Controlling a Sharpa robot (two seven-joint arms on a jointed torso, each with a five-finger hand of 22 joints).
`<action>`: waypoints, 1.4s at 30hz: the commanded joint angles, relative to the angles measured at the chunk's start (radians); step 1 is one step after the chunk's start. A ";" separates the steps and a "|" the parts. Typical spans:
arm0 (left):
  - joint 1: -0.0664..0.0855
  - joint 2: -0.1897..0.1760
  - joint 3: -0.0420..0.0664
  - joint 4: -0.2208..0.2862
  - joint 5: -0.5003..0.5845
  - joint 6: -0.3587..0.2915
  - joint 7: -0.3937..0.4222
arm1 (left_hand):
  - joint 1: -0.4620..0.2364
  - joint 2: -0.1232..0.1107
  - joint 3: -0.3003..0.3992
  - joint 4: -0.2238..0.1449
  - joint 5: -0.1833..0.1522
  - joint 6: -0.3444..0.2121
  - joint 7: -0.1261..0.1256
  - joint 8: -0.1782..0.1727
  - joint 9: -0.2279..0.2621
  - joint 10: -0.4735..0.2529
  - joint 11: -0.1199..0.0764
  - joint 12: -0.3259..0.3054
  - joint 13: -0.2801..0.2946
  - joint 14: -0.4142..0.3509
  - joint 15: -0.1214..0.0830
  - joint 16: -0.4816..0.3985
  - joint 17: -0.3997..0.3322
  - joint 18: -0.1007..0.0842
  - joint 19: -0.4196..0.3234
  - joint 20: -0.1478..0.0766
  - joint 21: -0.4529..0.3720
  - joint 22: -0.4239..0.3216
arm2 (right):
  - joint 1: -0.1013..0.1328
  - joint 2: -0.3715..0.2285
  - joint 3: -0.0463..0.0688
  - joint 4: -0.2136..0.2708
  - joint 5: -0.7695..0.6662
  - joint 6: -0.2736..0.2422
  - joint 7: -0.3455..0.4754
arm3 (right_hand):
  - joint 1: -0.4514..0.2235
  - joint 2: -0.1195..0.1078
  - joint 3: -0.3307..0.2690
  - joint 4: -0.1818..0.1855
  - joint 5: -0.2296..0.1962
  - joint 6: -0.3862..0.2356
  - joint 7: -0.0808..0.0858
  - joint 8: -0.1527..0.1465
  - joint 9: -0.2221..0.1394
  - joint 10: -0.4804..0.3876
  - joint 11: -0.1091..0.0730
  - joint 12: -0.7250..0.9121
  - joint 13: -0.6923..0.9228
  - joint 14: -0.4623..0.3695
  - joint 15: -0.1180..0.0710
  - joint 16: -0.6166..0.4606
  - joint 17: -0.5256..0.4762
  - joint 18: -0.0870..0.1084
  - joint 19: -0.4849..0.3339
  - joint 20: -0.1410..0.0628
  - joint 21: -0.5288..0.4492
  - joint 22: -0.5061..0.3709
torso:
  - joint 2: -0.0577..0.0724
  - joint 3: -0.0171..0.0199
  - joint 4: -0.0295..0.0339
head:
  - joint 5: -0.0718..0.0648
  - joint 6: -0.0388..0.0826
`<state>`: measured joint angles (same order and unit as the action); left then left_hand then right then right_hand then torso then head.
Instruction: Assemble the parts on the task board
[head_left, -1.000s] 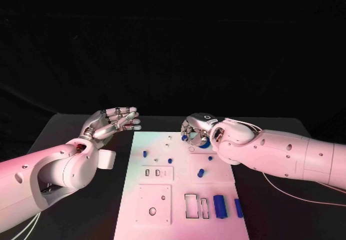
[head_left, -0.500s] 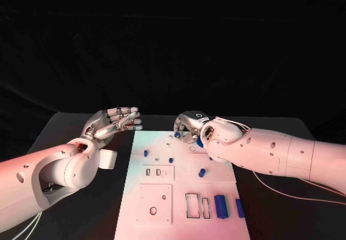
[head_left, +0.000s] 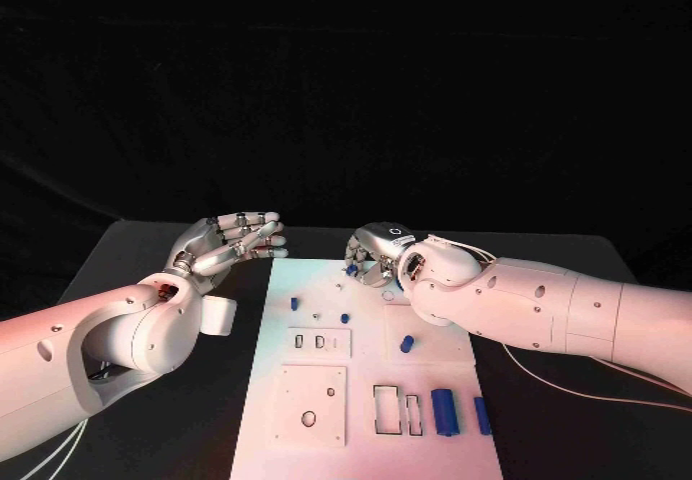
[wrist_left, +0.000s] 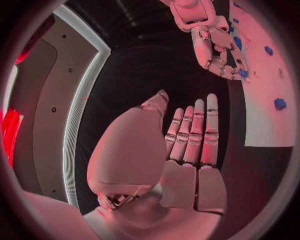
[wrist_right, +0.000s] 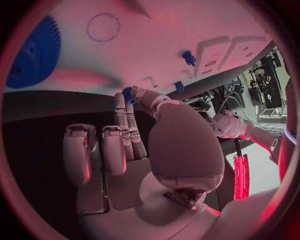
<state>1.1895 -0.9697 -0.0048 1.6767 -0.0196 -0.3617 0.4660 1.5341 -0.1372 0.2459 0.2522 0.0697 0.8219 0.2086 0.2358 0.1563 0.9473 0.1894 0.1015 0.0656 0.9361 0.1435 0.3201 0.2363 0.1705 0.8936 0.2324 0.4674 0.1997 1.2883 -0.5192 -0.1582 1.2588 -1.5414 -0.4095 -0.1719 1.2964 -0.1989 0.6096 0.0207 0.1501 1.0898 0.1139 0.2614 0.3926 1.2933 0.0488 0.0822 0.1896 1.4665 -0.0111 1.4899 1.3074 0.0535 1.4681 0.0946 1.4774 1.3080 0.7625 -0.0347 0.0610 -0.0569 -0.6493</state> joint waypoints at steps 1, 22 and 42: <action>0.002 0.002 0.001 0.003 -0.004 0.017 0.004 | 0.004 -0.005 -0.002 -0.005 -0.002 -0.008 0.030 -0.005 -0.001 -0.003 0.002 -0.003 -0.001 -0.005 -0.002 -0.005 0.002 0.009 0.001 -0.001 0.005 0.001 | 0.000 0.005 0.001 0.001 -0.002 -0.019 0.008 | -0.007 0.006 0.004 0.004 0.001 -0.002 -0.001 0.007 0.035 0.002 0.002 -0.004 0.001 0.067 -0.008 0.004 0.070 -0.017 0.003 -0.005 0.001 0.102 | 0.001 0.0003 0.0004 | 0.001 -0.001; 0.003 -0.001 0.001 -0.004 -0.004 0.018 0.001 | 0.006 -0.005 -0.001 -0.007 -0.003 -0.009 0.030 -0.006 -0.001 -0.003 0.002 -0.006 -0.001 -0.006 -0.002 -0.007 0.003 0.009 0.000 -0.001 0.006 0.002 | 0.000 -0.009 0.008 0.017 -0.017 -0.054 -0.009 | -0.007 0.006 0.005 0.003 0.001 -0.003 -0.001 0.008 0.036 0.003 0.002 -0.004 0.001 0.068 -0.008 0.005 0.072 -0.017 0.004 -0.005 0.002 0.104 | 0.003 0.0011 -0.0010 | 0.007 0.003; 0.004 0.000 0.001 -0.005 -0.004 0.018 0.000 | 0.006 -0.005 -0.001 -0.007 -0.003 -0.009 0.030 -0.006 -0.001 -0.003 0.002 -0.006 -0.001 -0.006 -0.002 -0.007 0.003 0.009 0.000 -0.001 0.006 0.002 | 0.000 0.017 0.009 0.001 -0.006 -0.013 0.005 | -0.010 0.001 0.004 0.002 0.001 -0.005 0.000 0.008 0.039 0.003 0.003 -0.005 0.002 0.068 -0.008 0.005 0.072 -0.017 0.004 -0.005 0.002 0.104 | 0.006 -0.0009 0.0018 | 0.008 -0.002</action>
<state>1.1915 -0.9713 -0.0048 1.6701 -0.0196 -0.3609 0.4610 1.5341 -0.1372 0.2431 0.2494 0.0697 0.8220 0.2087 0.2358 0.1564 0.9474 0.1894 0.1015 0.0656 0.9361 0.1435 0.3201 0.2377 0.1705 0.8935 0.2324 0.4674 0.2003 1.2883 -0.5042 -0.1493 1.2615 -1.5415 -0.4453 -0.1725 1.2908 -0.2071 0.6112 0.0226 0.1444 1.0791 0.1137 0.2631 0.4008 1.2915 0.0508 0.0762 0.1899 1.4665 -0.0110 1.4899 1.3080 0.0535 1.4680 0.0947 1.4773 1.3074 0.7679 -0.0354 0.0625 -0.0489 -0.6503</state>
